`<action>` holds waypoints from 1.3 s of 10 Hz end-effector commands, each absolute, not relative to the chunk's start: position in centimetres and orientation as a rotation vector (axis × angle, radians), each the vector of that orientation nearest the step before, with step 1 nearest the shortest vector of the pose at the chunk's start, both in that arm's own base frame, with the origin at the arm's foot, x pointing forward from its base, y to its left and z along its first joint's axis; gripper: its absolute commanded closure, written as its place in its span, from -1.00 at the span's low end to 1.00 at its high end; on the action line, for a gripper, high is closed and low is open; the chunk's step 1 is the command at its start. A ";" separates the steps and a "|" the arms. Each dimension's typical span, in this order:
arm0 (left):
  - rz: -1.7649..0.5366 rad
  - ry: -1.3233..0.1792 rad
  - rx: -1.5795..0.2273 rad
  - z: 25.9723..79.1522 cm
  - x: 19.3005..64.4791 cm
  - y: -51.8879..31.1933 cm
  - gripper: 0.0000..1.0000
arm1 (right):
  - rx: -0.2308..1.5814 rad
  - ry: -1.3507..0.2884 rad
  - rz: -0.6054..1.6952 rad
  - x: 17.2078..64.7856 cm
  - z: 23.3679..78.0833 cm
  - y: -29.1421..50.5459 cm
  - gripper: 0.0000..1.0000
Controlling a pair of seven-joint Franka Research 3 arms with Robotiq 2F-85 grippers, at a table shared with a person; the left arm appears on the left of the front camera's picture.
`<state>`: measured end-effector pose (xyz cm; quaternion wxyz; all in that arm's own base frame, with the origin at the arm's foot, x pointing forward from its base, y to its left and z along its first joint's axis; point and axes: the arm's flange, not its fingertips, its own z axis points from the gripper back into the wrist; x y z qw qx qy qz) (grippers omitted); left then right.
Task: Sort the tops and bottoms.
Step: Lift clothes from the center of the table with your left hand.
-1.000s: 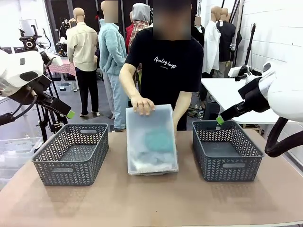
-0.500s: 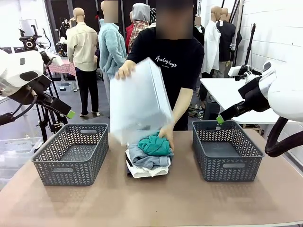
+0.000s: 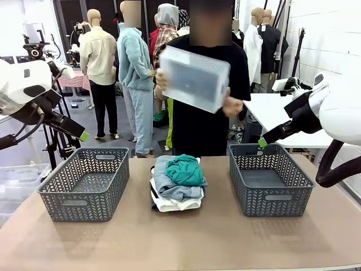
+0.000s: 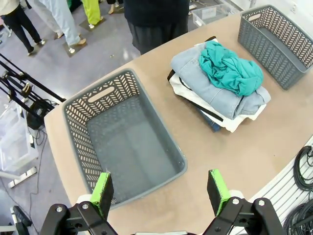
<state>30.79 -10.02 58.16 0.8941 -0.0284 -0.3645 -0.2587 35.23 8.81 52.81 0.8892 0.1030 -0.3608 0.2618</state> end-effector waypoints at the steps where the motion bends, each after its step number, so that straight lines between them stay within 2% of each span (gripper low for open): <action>1: -0.538 -0.760 -0.055 58.3 30.8 -9.8 -1.00 | 0.223 -0.754 0.550 35.3 52.7 8.8 -1.00; 13: -0.538 -0.760 -0.055 58.3 30.8 -9.8 -1.00 | 0.223 -0.754 0.550 35.3 52.7 8.8 -1.00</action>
